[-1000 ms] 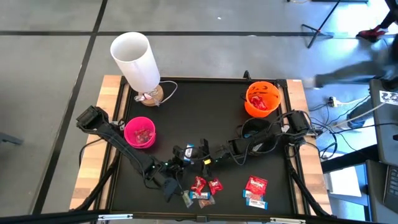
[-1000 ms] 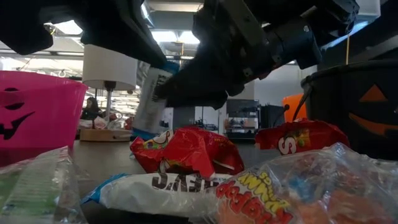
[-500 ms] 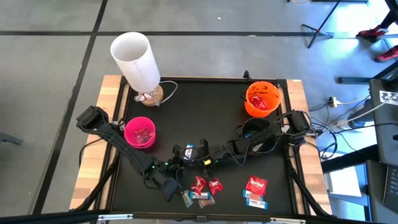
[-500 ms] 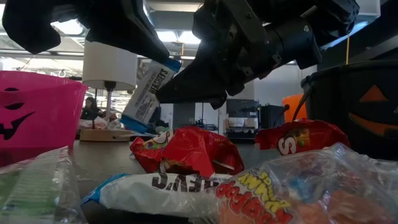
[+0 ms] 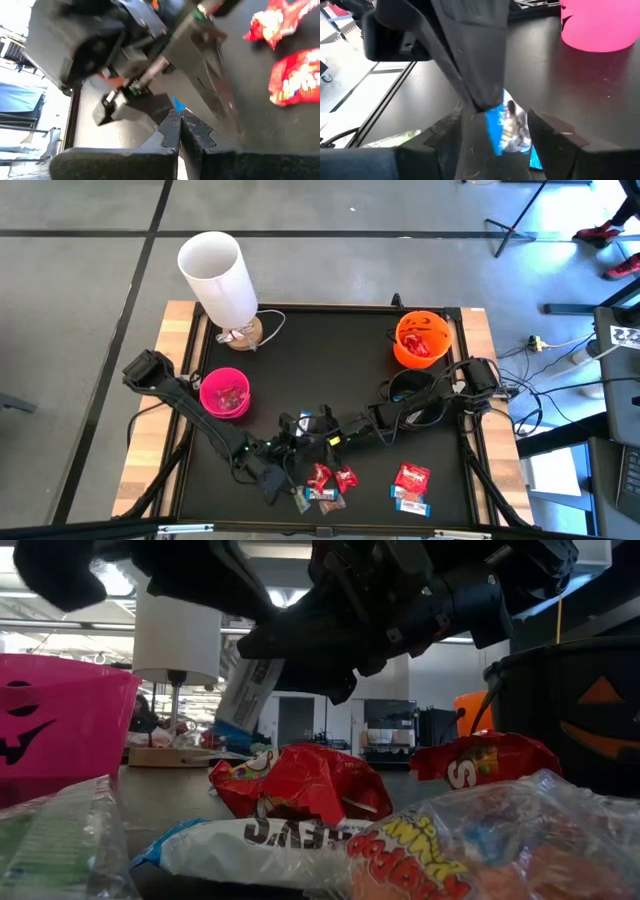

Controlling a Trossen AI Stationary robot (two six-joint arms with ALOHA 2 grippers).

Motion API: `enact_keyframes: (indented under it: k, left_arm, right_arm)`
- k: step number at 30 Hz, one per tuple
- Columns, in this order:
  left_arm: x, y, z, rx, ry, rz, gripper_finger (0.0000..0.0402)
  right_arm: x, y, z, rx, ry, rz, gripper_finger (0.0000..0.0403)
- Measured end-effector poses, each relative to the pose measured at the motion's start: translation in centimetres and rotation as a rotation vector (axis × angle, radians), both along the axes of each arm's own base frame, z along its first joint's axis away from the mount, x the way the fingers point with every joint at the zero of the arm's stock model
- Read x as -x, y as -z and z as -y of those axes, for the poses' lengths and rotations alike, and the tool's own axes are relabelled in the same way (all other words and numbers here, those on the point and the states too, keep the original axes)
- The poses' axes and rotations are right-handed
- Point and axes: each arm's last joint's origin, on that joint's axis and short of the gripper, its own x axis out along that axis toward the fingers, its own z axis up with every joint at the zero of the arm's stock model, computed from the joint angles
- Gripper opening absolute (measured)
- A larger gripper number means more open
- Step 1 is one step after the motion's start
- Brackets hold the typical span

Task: Sort candy
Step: Put the white chocolate into the black bucket

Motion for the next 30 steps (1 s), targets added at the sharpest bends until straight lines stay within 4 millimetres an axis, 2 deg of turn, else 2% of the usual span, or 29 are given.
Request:
enact_keyframes:
  k: [2, 5, 14, 16, 18, 21, 24, 30]
  left_arm:
    - [-0.1, -0.2, 0.1, 0.008, -0.001, 0.02, 0.0]
    - [-0.1, -0.4, 0.1, -0.004, 0.004, 0.027, 0.0]
    - [-0.2, -0.5, 0.1, -0.002, 0.003, 0.039, 0.0]
    - [-0.2, -0.5, 0.1, -0.002, 0.003, 0.039, 0.0]
    - [-0.2, -0.5, 0.1, 0.009, -0.005, 0.044, 0.0]
    - [-0.2, -0.5, 0.0, 0.043, -0.027, 0.058, 0.0002]
    - [0.0, -0.9, 0.1, 0.064, -0.015, 0.061, 0.0021]
    - [1.2, -3.7, 0.2, 0.155, -0.042, 0.166, 0.0084]
  right_arm:
    - [0.0, 0.0, 0.0, 0.001, 0.001, 0.0, 0.0217]
    - [0.0, 0.0, 0.0, 0.001, 0.001, -0.002, 0.0192]
    - [0.0, -0.1, 0.0, 0.002, 0.0, 0.009, 0.004]
    - [0.0, 0.0, 0.0, 0.003, 0.001, 0.006, 0.0017]
    - [0.0, -0.1, 0.0, 0.002, 0.001, 0.007, 0.0016]
    - [0.0, 0.0, 0.0, 0.003, 0.001, 0.007, 0.004]
    - [0.0, 0.0, 0.0, 0.003, 0.001, 0.007, 0.0054]
    - [0.0, -0.1, 0.0, -0.005, -0.016, 0.013, 0.0027]
